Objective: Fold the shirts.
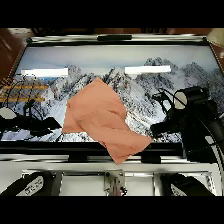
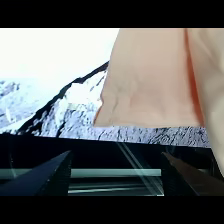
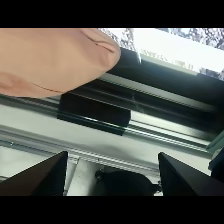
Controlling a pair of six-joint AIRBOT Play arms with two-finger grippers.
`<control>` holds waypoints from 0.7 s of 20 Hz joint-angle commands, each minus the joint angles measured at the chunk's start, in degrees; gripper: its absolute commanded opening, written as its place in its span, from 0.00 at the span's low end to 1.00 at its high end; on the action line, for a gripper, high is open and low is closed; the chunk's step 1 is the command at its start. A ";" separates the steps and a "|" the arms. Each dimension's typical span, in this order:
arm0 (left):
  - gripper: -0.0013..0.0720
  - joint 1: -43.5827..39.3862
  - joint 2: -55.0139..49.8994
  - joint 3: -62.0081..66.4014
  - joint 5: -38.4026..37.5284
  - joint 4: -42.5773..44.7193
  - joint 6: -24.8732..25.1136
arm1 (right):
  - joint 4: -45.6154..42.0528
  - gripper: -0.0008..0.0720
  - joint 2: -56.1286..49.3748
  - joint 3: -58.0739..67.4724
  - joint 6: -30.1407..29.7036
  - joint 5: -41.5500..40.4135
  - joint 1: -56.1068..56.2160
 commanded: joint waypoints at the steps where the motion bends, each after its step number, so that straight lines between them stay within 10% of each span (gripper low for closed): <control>1: 0.84 -0.68 -5.40 -1.11 5.44 -3.58 3.74 | 0.83 0.94 -0.04 -0.81 -0.07 -2.49 0.04; 14: 0.56 -6.80 -13.07 -1.11 12.46 -6.16 3.06 | 0.02 0.94 -0.17 -0.83 6.78 -7.72 0.07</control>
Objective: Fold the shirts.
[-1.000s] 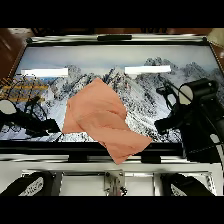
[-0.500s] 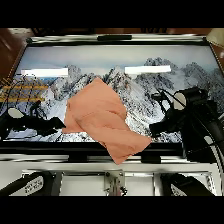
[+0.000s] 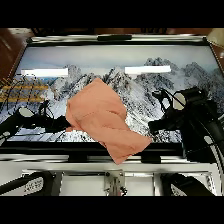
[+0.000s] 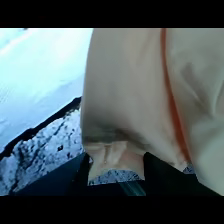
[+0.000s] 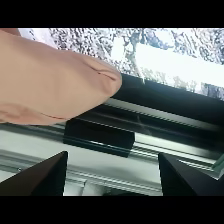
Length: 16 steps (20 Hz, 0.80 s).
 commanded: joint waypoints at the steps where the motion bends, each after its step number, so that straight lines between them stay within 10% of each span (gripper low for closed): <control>1: 0.44 -0.76 -1.44 -0.17 1.11 0.39 -0.24 | -0.17 0.94 -0.02 -0.04 4.55 -2.97 0.07; 5: 0.06 -0.76 -1.36 0.46 -0.87 0.42 1.86 | 0.44 0.94 -0.02 -3.30 6.67 -6.25 -0.31; 16: 0.06 -0.70 2.34 2.58 -1.03 0.66 2.97 | 24.06 0.94 -1.51 -24.09 6.08 -18.86 -13.70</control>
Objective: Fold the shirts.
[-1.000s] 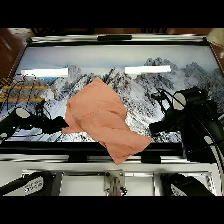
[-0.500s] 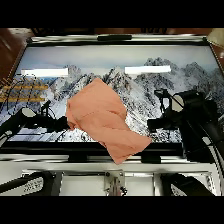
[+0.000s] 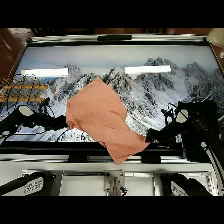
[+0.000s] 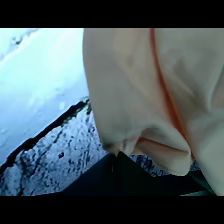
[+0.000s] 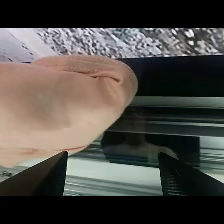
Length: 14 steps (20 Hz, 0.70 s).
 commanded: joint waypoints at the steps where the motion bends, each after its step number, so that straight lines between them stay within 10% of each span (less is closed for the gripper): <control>1: 0.06 -0.02 1.25 1.07 -0.04 -0.22 0.17 | 6.56 0.94 -2.56 -2.75 0.55 -5.01 0.11; 4: 0.06 -0.02 2.51 2.58 -0.68 -0.22 0.00 | 9.51 0.93 -7.32 -2.73 -0.37 -5.33 3.45; 7: 0.06 0.00 4.70 3.98 -1.11 -0.22 0.00 | 9.92 0.10 -7.76 -2.54 -0.85 -5.57 6.86; 14: 0.06 2.34 17.16 21.97 -0.28 3.58 2.38 | -7.26 0.09 6.95 19.61 -1.46 3.02 6.86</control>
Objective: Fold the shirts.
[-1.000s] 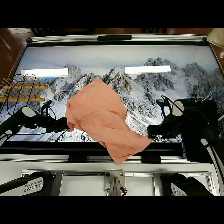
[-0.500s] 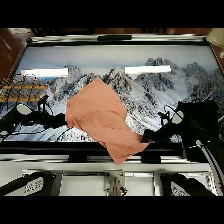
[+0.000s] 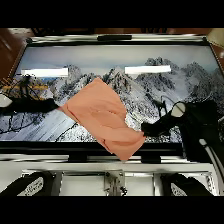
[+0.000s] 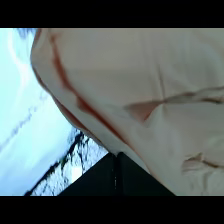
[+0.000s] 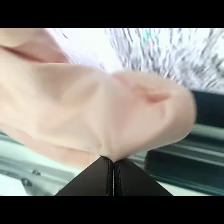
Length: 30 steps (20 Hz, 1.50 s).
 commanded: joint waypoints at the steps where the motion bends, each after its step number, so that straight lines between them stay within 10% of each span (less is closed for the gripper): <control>1: 0.06 1.90 7.74 13.64 3.56 3.72 1.70 | -12.90 0.09 8.81 15.80 2.82 2.43 0.28; 10: 0.06 5.16 23.52 50.45 22.12 3.76 -3.58 | -19.34 0.09 25.83 54.55 4.33 -18.08 0.28; 14: 0.06 5.16 25.68 50.40 17.09 3.82 -3.56 | -18.60 0.09 27.06 55.10 4.35 -16.22 0.28; 21: 0.06 5.16 25.05 37.42 0.17 12.85 -3.63 | -30.77 0.09 16.92 55.10 3.76 1.73 0.28; 30: 0.06 5.09 15.06 10.08 10.67 10.36 -3.56 | -30.82 0.09 -15.06 55.10 1.46 0.07 0.28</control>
